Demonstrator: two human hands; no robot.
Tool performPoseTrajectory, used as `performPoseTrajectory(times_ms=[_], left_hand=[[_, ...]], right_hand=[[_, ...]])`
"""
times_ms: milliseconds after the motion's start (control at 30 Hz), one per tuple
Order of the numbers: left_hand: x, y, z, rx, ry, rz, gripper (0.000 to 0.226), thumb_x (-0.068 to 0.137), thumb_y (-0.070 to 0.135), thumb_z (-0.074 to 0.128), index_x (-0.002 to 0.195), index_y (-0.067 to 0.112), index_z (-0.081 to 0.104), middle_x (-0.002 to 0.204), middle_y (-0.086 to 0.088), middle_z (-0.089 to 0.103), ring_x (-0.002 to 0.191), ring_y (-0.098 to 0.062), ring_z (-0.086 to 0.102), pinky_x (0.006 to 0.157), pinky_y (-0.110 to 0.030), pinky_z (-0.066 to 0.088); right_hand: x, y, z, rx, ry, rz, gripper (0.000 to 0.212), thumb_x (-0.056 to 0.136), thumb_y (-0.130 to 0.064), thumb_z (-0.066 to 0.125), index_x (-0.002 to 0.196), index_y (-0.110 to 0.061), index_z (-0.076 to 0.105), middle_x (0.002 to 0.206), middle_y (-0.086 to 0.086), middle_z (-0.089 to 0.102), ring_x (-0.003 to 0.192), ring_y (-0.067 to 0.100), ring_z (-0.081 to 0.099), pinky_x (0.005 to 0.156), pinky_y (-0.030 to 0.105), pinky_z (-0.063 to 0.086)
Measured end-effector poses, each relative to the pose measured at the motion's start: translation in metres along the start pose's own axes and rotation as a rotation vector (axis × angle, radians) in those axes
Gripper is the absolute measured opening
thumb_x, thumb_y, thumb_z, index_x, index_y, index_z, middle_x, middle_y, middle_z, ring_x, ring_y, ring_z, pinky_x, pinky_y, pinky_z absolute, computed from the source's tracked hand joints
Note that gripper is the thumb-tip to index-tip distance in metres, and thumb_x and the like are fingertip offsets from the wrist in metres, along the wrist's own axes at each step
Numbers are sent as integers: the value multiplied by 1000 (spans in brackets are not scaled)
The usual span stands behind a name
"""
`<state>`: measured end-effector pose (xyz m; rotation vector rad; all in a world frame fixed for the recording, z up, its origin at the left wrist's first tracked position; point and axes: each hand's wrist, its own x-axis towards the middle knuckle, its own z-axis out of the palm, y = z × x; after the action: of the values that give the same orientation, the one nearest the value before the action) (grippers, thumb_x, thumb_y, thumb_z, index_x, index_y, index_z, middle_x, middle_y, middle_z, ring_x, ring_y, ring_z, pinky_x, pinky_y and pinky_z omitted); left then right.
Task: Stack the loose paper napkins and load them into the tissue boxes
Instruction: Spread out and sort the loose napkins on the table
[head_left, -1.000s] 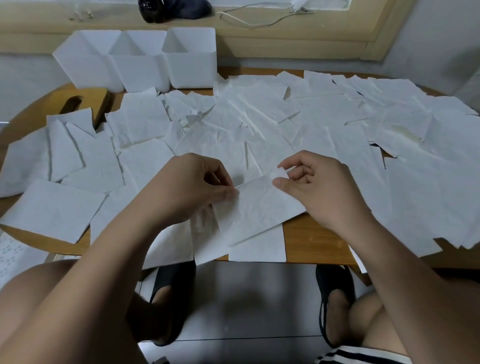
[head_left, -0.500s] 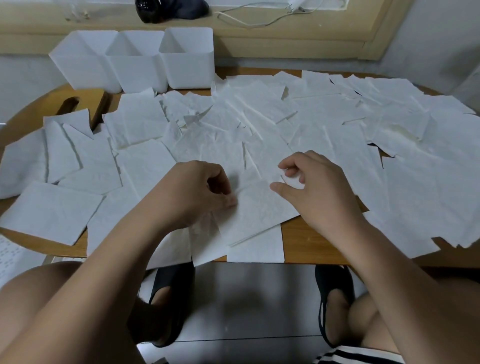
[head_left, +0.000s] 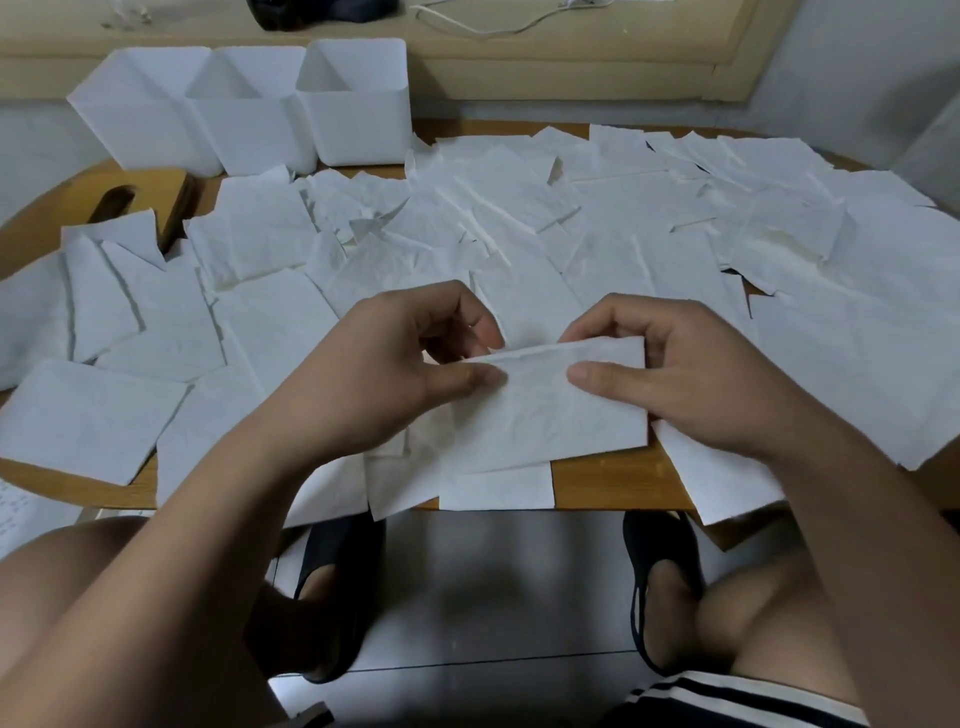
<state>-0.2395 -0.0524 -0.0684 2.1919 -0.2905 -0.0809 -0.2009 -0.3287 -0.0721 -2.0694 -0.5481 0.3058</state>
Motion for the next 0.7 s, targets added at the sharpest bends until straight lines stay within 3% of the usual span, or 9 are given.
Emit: performPoseTrajectory(times_ms=[133, 233, 333, 400, 467, 500, 567, 633, 700], left_hand=[[-5, 1, 8, 32, 9, 30, 20, 89, 29, 88, 100, 33, 72, 92, 15, 76, 87, -5, 71, 73, -13, 50], [-11, 1, 11, 97, 10, 40, 20, 89, 26, 87, 100, 34, 72, 90, 18, 76, 78, 2, 68, 70, -11, 46], [-21, 3, 14, 164, -21, 86, 20, 87, 22, 88, 96, 32, 73, 86, 16, 74, 71, 1, 64, 64, -8, 42], [-27, 3, 18, 202, -75, 136, 21, 84, 26, 92, 92, 33, 74, 85, 13, 72, 77, -6, 65, 64, -10, 41], [-32, 1, 26, 258, -120, 183, 23, 80, 38, 92, 92, 36, 72, 88, 14, 69, 83, -10, 64, 68, -17, 45], [-34, 0, 31, 295, -141, 211, 27, 78, 45, 92, 93, 38, 71, 90, 16, 66, 86, -9, 63, 71, -21, 48], [-38, -4, 43, 378, -190, 265, 36, 74, 54, 91, 98, 40, 68, 95, 20, 59, 92, -5, 59, 73, -24, 49], [-41, -5, 54, 467, -217, 283, 43, 71, 56, 91, 101, 40, 63, 99, 20, 55, 96, -4, 53, 72, -24, 48], [-43, -5, 59, 528, -209, 286, 43, 74, 50, 91, 101, 39, 59, 101, 19, 53, 97, -7, 51, 72, -28, 49]], right_hand=[[-14, 8, -19, 25, -37, 56, 10, 93, -24, 80, 101, -29, 79, 103, -12, 80, 97, 7, 76, 80, 17, 54], [-23, 16, -23, 3, -41, 122, 11, 91, -25, 83, 101, -28, 79, 104, -11, 80, 94, 10, 76, 82, 28, 53], [-28, 26, -17, -156, 67, 160, 13, 89, -33, 84, 101, -35, 77, 103, -16, 77, 88, 23, 74, 79, 41, 59], [-30, 33, -11, -262, 123, 176, 15, 89, -38, 82, 102, -40, 74, 107, -22, 74, 76, 25, 72, 70, 38, 61], [-33, 39, -7, -309, 123, 180, 18, 90, -38, 81, 104, -42, 72, 114, -24, 72, 58, 15, 65, 59, 29, 56], [-34, 40, -5, -317, 118, 170, 20, 90, -37, 82, 106, -42, 71, 116, -24, 71, 59, 6, 64, 61, 23, 53], [-35, 41, -2, -325, 138, 118, 26, 89, -31, 85, 109, -39, 71, 114, -23, 69, 90, -8, 66, 81, 20, 52], [-34, 40, -1, -364, 173, 60, 34, 85, -27, 87, 113, -36, 71, 113, -20, 63, 109, -6, 60, 95, 21, 49], [-34, 38, 1, -422, 191, 14, 36, 83, -23, 86, 113, -35, 71, 113, -18, 58, 111, -4, 53, 97, 21, 41]])
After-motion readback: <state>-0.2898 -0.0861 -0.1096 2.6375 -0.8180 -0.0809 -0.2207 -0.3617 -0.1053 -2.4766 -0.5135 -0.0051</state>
